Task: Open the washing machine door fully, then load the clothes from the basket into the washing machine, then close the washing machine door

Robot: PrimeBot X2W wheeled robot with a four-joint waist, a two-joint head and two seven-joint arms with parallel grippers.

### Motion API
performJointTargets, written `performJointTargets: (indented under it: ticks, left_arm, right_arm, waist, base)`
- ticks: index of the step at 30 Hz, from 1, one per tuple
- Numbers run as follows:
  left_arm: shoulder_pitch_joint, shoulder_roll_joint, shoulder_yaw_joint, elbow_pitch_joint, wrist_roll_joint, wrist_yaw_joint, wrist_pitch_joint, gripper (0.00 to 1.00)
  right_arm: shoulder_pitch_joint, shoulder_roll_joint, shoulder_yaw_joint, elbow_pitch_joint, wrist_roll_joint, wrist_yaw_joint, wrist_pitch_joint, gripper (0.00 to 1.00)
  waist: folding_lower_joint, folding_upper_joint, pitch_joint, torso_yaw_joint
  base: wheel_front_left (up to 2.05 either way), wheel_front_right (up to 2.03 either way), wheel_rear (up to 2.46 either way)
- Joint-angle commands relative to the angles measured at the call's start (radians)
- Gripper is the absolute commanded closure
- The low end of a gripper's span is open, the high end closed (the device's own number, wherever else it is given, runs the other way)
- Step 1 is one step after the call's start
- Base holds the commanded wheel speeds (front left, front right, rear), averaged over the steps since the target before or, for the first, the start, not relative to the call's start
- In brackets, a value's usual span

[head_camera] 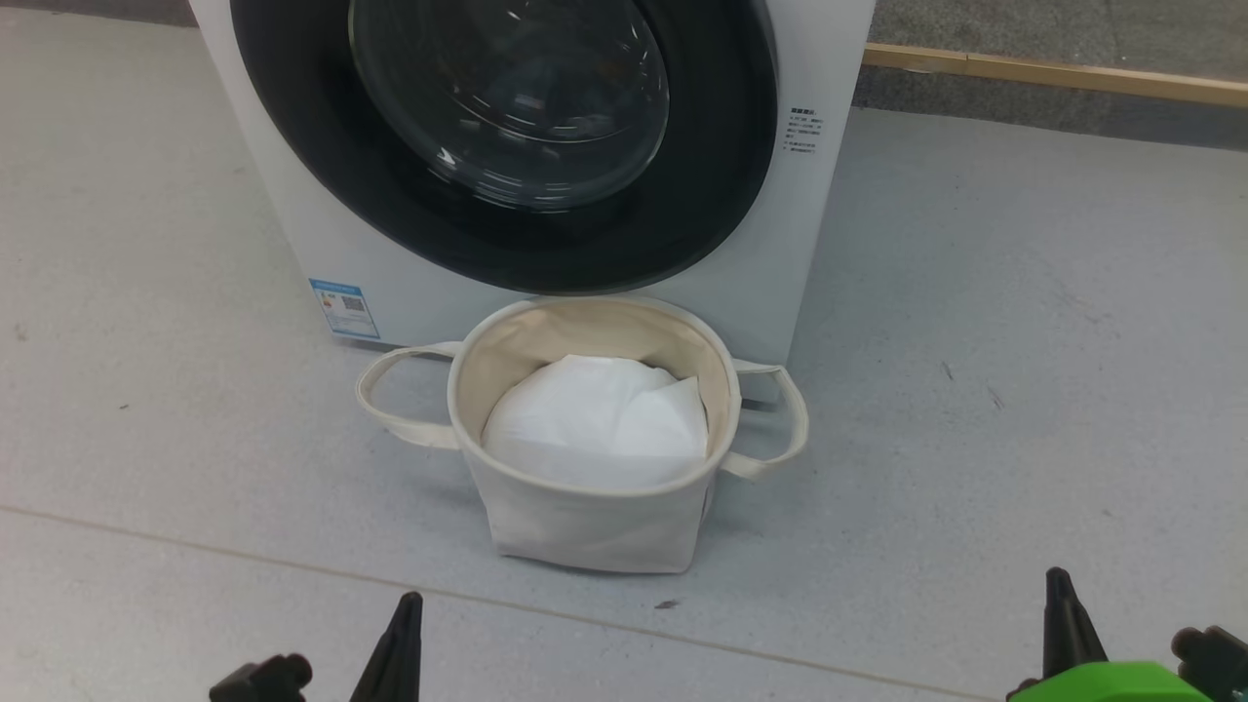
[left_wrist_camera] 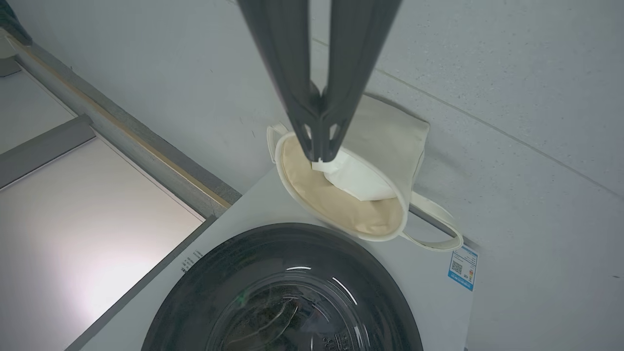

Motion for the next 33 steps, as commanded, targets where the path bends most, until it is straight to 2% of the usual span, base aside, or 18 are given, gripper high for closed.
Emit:
performJointTargets:
  ticks: [1, 33]
  left_arm:
    - [-0.049, 0.011, 0.022, -0.036, -0.023, -0.002, 0.003, 1.0]
    - [-0.06, 0.017, 0.096, -0.08, -0.398, -0.004, 0.09, 1.0]
  right_arm:
    - [-0.055, -0.005, 0.0, -0.037, 0.023, 0.0, 0.005, 1.0]
    - [-0.091, -0.008, -0.009, -0.045, 0.373, 0.0, 0.099, 1.0]
  waist:
    - [-0.0001, 0.0, 0.0, -0.001]
    - [-0.0001, 0.0, 0.005, -0.036]
  base:
    - [0.0, 0.0, 0.0]
    - [0.0, 0.0, 0.0]
